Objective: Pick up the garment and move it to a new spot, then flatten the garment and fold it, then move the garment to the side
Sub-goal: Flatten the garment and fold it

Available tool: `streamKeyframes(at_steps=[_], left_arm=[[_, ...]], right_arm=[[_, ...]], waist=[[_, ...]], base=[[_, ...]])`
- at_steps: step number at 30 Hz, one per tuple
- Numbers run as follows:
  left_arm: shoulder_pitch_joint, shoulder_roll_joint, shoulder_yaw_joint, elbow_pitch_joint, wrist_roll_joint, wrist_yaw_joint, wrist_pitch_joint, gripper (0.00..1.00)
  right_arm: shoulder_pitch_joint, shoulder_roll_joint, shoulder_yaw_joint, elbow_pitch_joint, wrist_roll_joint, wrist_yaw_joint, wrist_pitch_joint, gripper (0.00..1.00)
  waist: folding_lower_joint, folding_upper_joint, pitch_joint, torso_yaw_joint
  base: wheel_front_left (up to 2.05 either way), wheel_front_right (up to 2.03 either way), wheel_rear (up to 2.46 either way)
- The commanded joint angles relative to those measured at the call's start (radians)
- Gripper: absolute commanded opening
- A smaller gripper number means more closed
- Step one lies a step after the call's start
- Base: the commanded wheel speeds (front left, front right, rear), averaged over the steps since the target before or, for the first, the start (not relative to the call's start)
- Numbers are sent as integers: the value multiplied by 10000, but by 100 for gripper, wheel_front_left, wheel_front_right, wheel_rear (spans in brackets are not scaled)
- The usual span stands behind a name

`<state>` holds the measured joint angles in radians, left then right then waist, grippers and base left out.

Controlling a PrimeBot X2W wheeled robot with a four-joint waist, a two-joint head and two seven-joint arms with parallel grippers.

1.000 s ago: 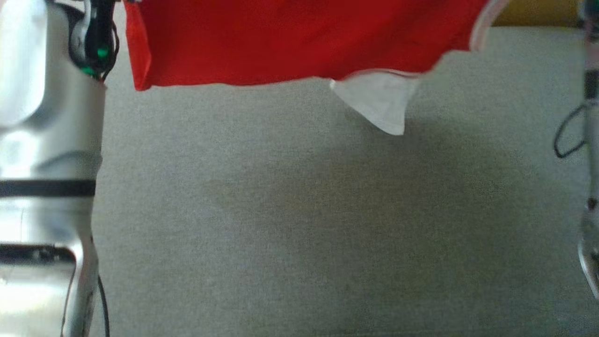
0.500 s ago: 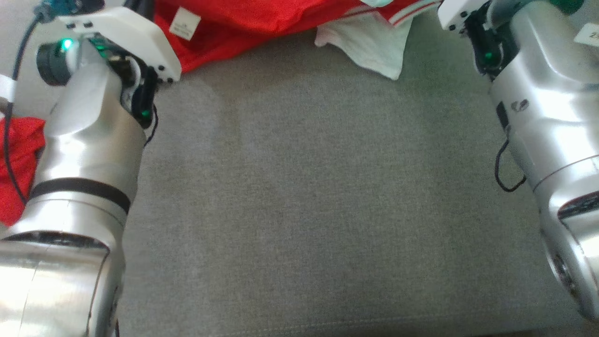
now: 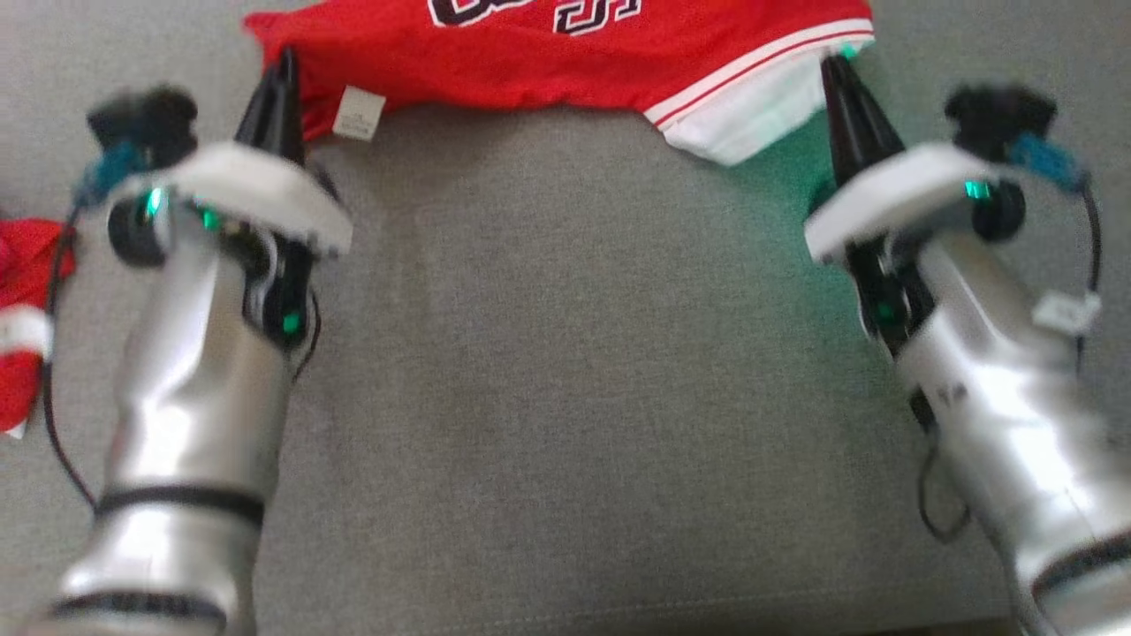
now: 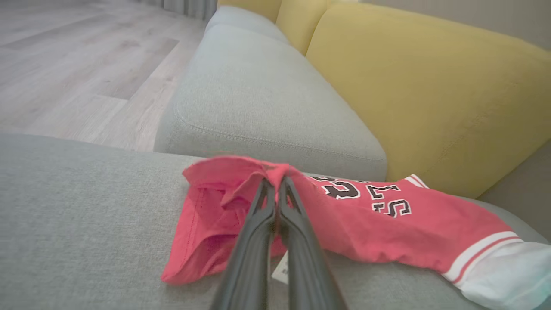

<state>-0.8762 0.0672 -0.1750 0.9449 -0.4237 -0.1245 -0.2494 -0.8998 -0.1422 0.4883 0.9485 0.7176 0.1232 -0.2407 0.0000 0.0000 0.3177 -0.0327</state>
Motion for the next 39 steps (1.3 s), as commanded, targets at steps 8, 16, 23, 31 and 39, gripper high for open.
streamKeyframes(at_steps=[8, 16, 23, 31, 39], left_arm=[[4240, 651, 869, -4373, 398, 87, -122, 0], [8095, 1297, 1287, -8455, 13, 908, 1837, 0], [10341, 1376, 1545, -10965, -173, 1795, 3294, 0], [11800, 1339, 1610, -12110, -253, 2370, 4145, 0], [12219, 1460, 1627, -12380, -288, 2541, 4593, 0]], right_arm=[[4115, -971, -988, -3811, -104, 75, -206, 0], [9071, -256, -3474, -8356, -1684, 75, 1727, 0], [11653, 746, -4813, -11346, -2676, 75, 4590, 0], [13042, 913, -5332, -12321, -2629, 75, 6470, 0], [13317, 917, -5553, -12397, -2441, 75, 6972, 0]], waist=[[0, 0, -1149, 1], [0, 0, -2160, -121], [0, 0, -2646, -89], [0, 0, -3153, -123], [0, 0, -3296, -116]], base=[[0, 0, 0], [0, 0, 0], [0, 0, 0], [0, 0, 0], [0, 0, 0]])
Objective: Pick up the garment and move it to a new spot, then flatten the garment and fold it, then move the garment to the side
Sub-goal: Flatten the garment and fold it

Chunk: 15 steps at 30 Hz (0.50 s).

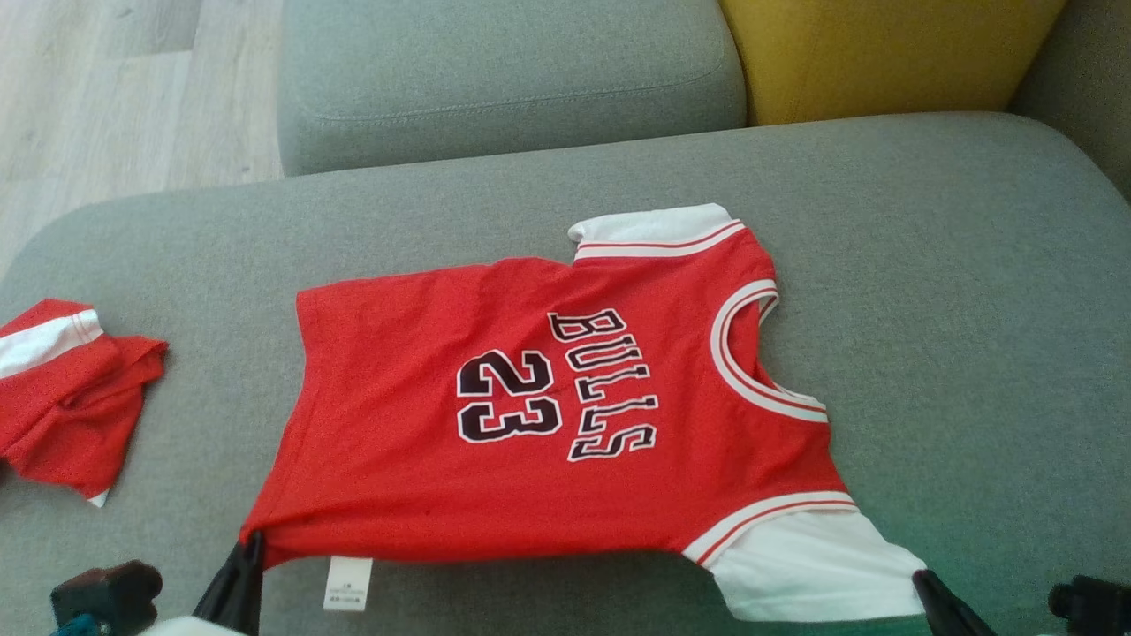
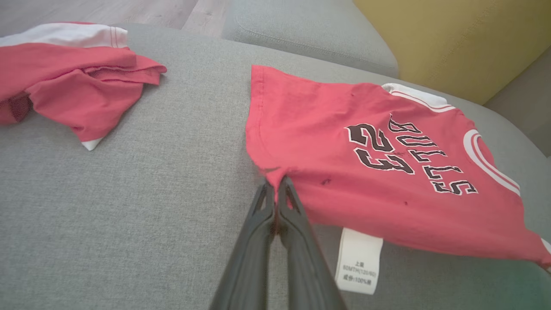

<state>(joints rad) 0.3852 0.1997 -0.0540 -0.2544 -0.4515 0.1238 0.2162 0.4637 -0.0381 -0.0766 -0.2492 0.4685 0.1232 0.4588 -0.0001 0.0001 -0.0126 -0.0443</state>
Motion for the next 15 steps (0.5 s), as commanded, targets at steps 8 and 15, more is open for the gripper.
streamKeyframes(at_steps=[8, 15], left_arm=[[-597, 276, 117, -138, -142, 6, 682, 0], [-1757, 666, -264, 536, -282, -328, 1711, 0]], right_arm=[[-900, -123, 226, -81, 21, 75, 112, 0], [-2398, -124, 577, 750, -392, 75, 677, 0]], waist=[[1, -1, 100, 135], [1, -1, 457, 332]], base=[[0, 0, 0], [0, 0, 0]])
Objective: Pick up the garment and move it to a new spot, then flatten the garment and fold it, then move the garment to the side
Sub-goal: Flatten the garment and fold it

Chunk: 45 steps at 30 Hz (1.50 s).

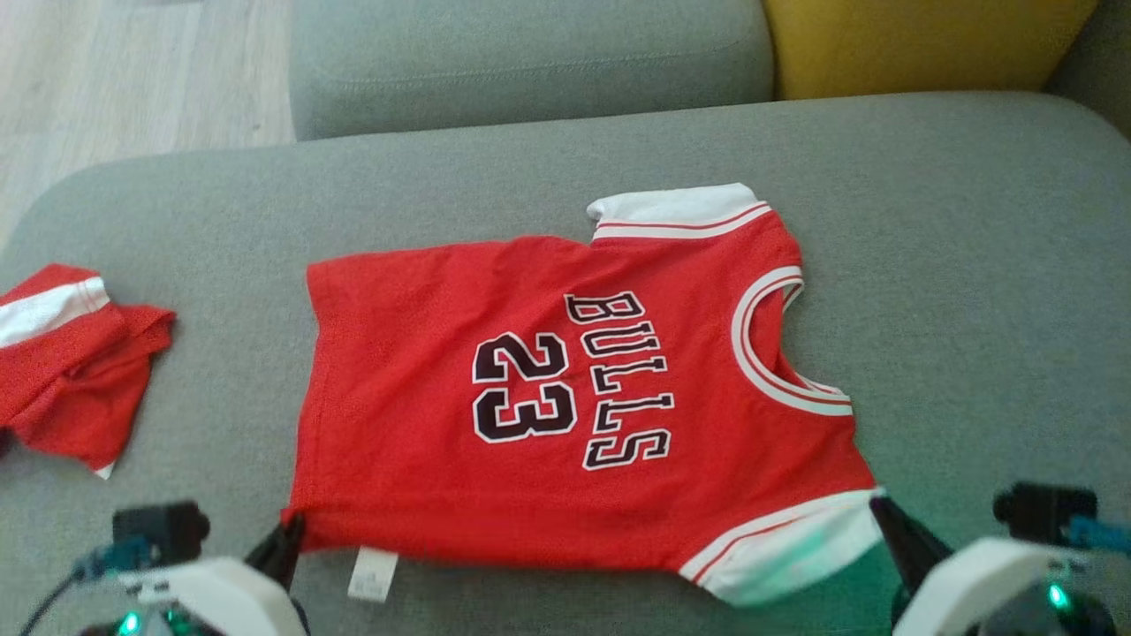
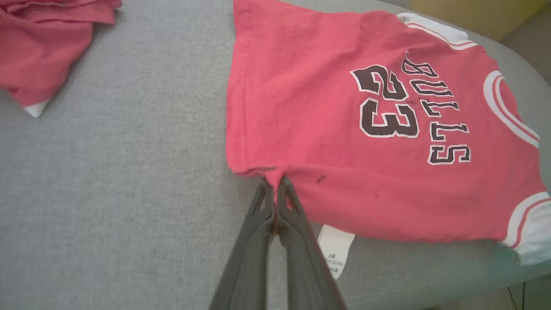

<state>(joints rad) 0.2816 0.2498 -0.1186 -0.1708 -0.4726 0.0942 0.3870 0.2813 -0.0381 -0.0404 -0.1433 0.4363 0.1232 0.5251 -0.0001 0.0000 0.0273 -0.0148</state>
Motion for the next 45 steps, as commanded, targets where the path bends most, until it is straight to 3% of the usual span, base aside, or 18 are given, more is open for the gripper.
streamKeyframes(at_steps=[1, 9, 16, 23, 24, 25, 26, 31, 40, 45], left_arm=[[-913, 197, 353, -162, -134, -93, 118, 0], [-2568, 260, 466, 1285, -960, -439, 896, 0], [-3806, 233, 690, 2224, -1773, -627, 1494, 0], [-4654, 182, 1000, 3045, -2037, -705, 1101, 0], [-4704, 150, 1009, 3153, -2054, -711, 1034, 8], [-4725, 123, 1012, 3268, -2059, -709, 978, 47], [-4733, 103, 998, 3364, -2068, -747, 920, 100], [-4581, -60, 1060, 3527, -1941, -759, 207, 100], [-3536, -668, 1133, 2505, -150, -144, -3903, 100], [-2972, -900, 869, 2012, 824, 241, -5525, 100]], right_arm=[[-842, -161, 244, -159, -121, 75, 76, 0], [-3273, -584, 481, 1611, 90, 75, 71, 0], [-5205, -982, 966, 3115, 553, 75, -708, 0], [-6443, -1428, 1790, 4301, 1011, 75, -1858, 0], [-6514, -1454, 1904, 4468, 1122, 75, -1943, 0], [-6571, -1491, 2017, 4609, 1202, 75, -2045, 87], [-6609, -1547, 2118, 4725, 1220, 75, -2199, 100], [-6473, -1643, 2528, 4890, 1230, 75, -3030, 100], [-5136, -1799, 2489, 3797, -418, 75, -6338, 100], [-4204, -1681, 2179, 2885, -1345, 75, -6994, 100]], waist=[[1, 0, 118, 44], [1, 0, 649, 42], [1, 0, 1214, 76], [1, 0, 1583, 114], [1, 0, 1614, 123], [1, 0, 1637, 122], [1, 0, 1658, 123], [1, 0, 1706, 95], [1, 0, 1520, -29], [1, 0, 1273, -66]], base=[[0, 0, 0], [0, 0, 0], [0, 0, 0], [0, 0, 0], [0, 0, 0], [0, 0, 0], [0, 0, 0], [0, 0, 0], [0, 0, 0], [0, 0, 0]])
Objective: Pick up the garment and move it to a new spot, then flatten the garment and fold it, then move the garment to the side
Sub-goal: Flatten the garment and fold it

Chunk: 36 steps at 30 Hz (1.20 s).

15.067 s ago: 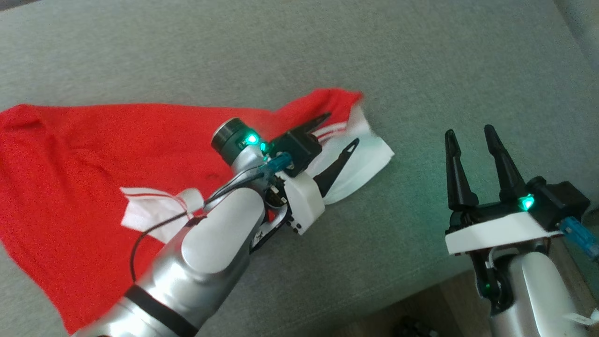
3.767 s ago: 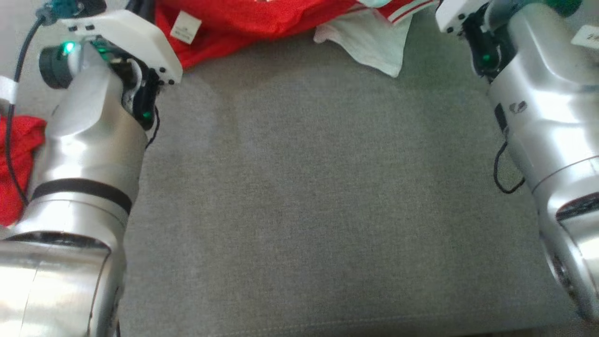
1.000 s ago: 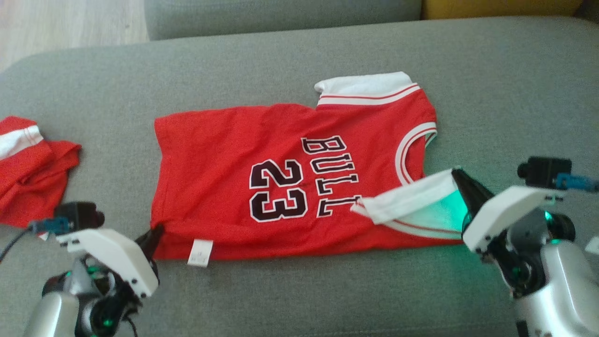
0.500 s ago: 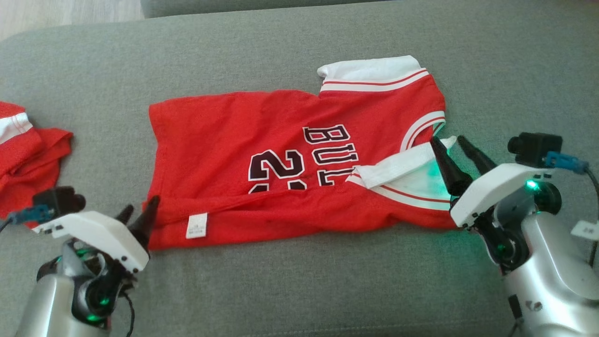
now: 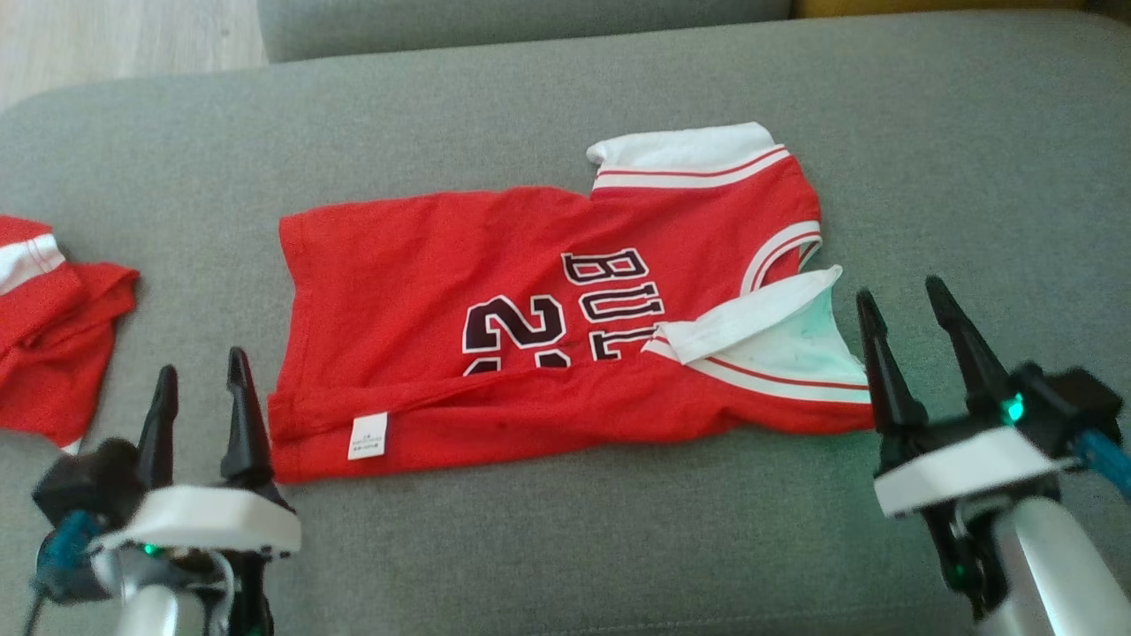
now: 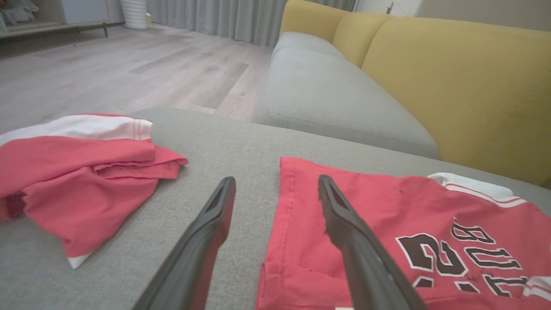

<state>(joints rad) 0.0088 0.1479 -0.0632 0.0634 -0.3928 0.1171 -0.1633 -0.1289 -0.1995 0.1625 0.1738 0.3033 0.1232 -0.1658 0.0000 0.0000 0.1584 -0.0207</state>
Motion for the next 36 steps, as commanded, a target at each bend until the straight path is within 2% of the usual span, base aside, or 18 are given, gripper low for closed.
streamKeyframes(at_steps=[1, 9, 23, 29, 36], left_arm=[[-141, 106, 272, -404, 214, 123, -199, 100], [745, 8, -500, -644, 1245, 410, -662, 100], [822, 82, -711, 18, 1226, 310, -731, 100], [647, 79, -822, 519, 920, 69, -260, 100], [-147, -87, -598, 2000, -367, -620, 806, 100]], right_arm=[[97, -49, 64, -442, -163, 75, -68, 100], [1714, 547, -520, -1735, -712, 75, 450, 100], [2100, 766, -686, -2151, -755, 75, 823, 100], [1999, 853, -784, -1708, -606, 75, 1185, 100], [1219, 853, -661, -150, -486, 75, 1830, 100]], waist=[[0, 0, -99, 0], [0, 0, -491, 8], [0, 0, -579, 14], [0, 0, -402, 40], [0, 0, 210, 84]], base=[[0, 0, 0], [0, 0, 0], [0, 0, 0], [0, 0, 0], [0, 0, 0]])
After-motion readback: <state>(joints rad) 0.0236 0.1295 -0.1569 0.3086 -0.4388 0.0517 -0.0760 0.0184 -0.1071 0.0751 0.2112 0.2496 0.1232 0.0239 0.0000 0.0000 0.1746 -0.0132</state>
